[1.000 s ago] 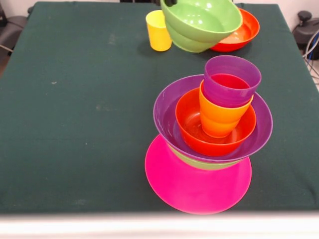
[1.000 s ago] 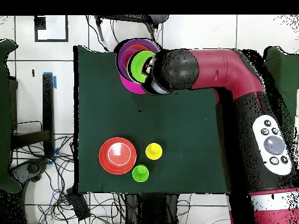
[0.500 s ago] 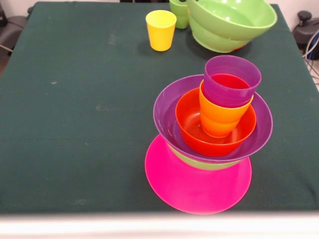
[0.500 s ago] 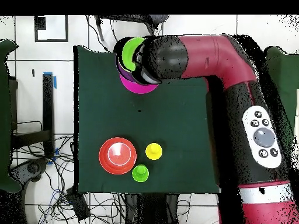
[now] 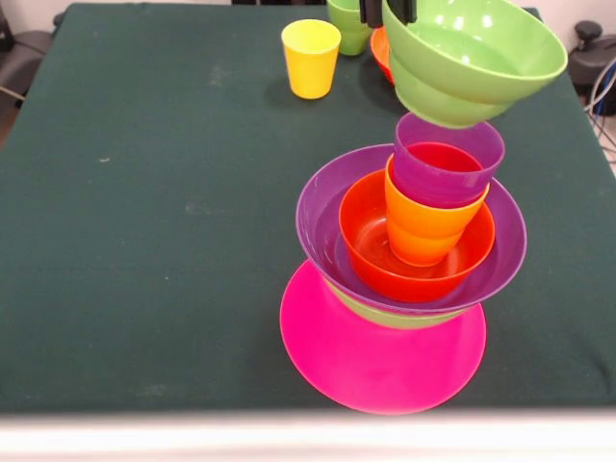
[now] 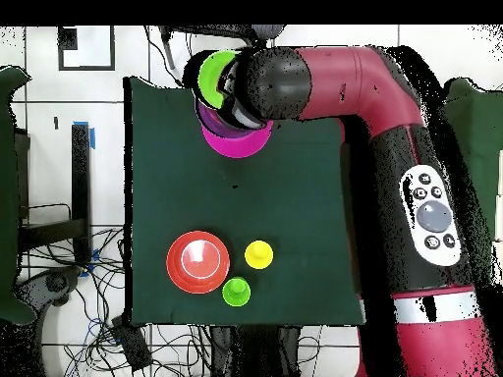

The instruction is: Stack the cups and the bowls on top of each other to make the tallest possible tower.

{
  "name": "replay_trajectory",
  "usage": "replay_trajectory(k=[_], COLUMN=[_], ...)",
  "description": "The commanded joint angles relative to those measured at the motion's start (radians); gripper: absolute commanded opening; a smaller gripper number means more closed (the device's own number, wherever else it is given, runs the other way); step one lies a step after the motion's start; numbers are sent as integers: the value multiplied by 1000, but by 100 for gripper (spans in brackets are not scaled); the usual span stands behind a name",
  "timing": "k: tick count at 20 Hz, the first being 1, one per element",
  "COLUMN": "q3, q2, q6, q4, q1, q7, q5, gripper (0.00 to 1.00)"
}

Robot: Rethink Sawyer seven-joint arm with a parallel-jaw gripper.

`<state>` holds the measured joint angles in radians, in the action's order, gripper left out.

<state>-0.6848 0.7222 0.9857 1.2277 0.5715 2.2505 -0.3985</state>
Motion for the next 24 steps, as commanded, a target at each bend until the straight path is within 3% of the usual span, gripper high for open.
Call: replay_trajectory(k=[1,11,24], q3=[37,43,48], q2=[-90,-95,-90], q6=[77,30,36], q4=[-32,30,23], q1=[-20,-4,-21], q7=[-155,-137,-115], q5=[-36,-34,-34], gripper=[0,0,0])
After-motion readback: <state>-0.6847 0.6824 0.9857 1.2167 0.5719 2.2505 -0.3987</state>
